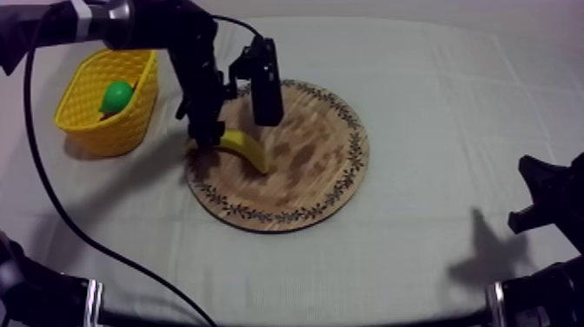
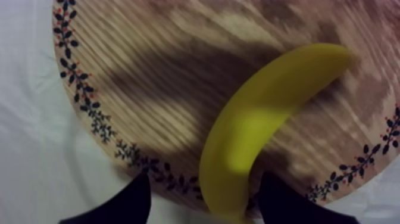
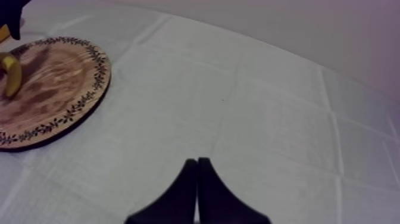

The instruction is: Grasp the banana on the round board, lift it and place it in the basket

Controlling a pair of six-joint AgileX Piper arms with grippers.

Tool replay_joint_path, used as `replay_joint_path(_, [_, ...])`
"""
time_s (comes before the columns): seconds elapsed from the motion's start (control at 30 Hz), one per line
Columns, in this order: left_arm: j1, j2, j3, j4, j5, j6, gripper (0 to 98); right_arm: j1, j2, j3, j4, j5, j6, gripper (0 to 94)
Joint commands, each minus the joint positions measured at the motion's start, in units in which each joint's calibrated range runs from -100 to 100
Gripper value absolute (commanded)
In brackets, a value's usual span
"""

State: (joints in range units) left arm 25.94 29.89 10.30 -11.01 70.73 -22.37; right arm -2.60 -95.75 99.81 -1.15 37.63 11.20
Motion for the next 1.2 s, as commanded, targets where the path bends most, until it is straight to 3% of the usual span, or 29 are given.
replay_joint_path(0.0, [0.1, 0.6, -0.3, 0.36, 0.1, -0.2, 66.5, 0.0, 0.0, 0.0, 0.0, 0.0, 0.0, 0.3])
replay_joint_path(0.57, [0.5, 7.2, -5.2, 3.02, 0.1, -2.1, 63.0, 0.0, 0.0, 0.0, 0.0, 0.0, 0.0, 0.3])
replay_joint_path(0.9, [0.2, 9.4, -7.3, 3.34, 0.1, -2.7, 61.0, 0.0, 0.0, 0.0, 0.0, 0.0, 0.0, 0.3])
replay_joint_path(1.17, [-0.6, 9.7, -7.7, 4.50, 0.1, -4.3, 48.4, 0.0, 0.0, 0.0, 0.0, 0.0, 0.0, 0.3])
